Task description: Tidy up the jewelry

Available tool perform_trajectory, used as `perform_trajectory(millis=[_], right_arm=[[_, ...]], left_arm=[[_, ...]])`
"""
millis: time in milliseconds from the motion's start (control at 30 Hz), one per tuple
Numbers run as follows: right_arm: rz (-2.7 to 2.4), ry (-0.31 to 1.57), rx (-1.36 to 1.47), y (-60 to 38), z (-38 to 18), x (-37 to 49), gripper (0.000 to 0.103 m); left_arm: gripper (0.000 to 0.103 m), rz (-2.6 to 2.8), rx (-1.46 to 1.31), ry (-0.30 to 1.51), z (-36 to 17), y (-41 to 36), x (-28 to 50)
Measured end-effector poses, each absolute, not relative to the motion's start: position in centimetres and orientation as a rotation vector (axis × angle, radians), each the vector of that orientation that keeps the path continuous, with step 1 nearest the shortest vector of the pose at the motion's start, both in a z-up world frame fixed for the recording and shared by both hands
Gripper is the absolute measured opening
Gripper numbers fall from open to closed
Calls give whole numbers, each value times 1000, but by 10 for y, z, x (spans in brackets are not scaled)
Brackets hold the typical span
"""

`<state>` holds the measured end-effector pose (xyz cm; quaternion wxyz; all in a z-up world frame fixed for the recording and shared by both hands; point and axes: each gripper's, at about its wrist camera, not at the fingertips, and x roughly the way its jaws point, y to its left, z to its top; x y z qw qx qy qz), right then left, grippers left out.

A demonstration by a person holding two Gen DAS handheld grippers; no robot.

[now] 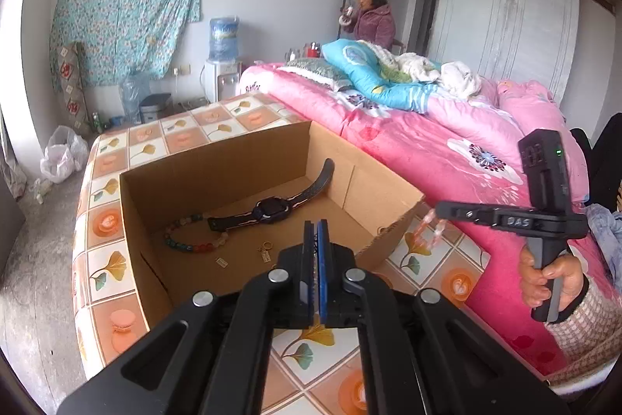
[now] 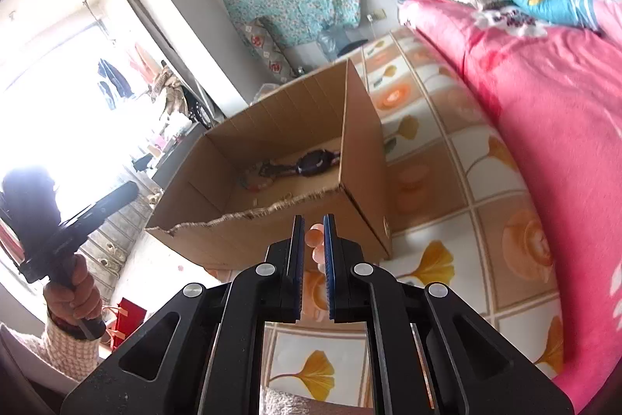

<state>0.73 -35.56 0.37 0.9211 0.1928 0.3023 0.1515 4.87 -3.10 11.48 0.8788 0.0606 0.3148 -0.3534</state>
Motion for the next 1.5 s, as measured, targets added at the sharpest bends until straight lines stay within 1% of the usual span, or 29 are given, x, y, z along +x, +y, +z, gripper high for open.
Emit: perform_trajectory(millis=[167, 233, 333, 500, 700, 733, 767, 833, 900, 967, 1033, 1133, 1200, 1233, 1267, 1300, 1333, 1367, 1400, 1467, 1500], right_arm=[[359, 547, 331, -347, 45, 23, 7], [401, 550, 317, -348, 57, 42, 8], [476, 607, 306, -336, 64, 74, 7], [522, 815, 208, -303, 44, 128, 8], [489, 1061, 31, -268, 3, 170, 8], [473, 1085, 22, -268, -2, 173, 10], [467, 1088, 11, -267, -3, 174, 9], [456, 1069, -2, -268, 3, 170, 14], [439, 1036, -12, -272, 11, 166, 17], [422, 1008, -12, -277, 19, 162, 18], [408, 981, -16, -282, 25, 157, 18], [377, 937, -32, -287, 36, 147, 19], [349, 894, -43, -291, 45, 138, 24], [336, 875, -47, -293, 49, 134, 30], [321, 850, -51, -296, 53, 129, 37], [309, 833, -48, -298, 55, 127, 40], [299, 819, -41, -301, 57, 124, 45], [291, 808, -29, -305, 59, 120, 48], [285, 801, -15, -308, 59, 119, 49], [270, 787, 28, -318, 59, 114, 55], [266, 786, 57, -323, 57, 112, 56]], left_arm=[[1, -704, 173, 855, 96, -31, 106], [1, -697, 223, 929, 82, -35, 124], [1, -682, 325, 1032, 61, -45, 146], [1, -658, 511, 1101, 39, -61, 163], [2, -644, 601, 1202, 21, -68, 175], [2, -632, 611, 1209, 19, -69, 177], [2, -623, 619, 1220, 16, -69, 179], [3, -615, 616, 1239, 14, -69, 182], [8, -612, 617, 1240, 13, -68, 182], [22, -617, 610, 1240, 14, -67, 181], [30, -615, 616, 1224, 15, -67, 180], [34, -614, 600, 1207, 20, -65, 177], [37, -624, 568, 1181, 29, -61, 174], [42, -630, 543, 1160, 36, -57, 172], [51, -632, 519, 1145, 40, -55, 170], [55, -631, 482, 1126, 48, -48, 168], [57, -626, 445, 1106, 55, -42, 165], [59, -625, 406, 1083, 63, -36, 162], [61, -631, 358, 1055, 72, -27, 157], [71, -628, 280, 995, 90, -17, 150], [74, -621, 234, 963, 99, -9, 145]])
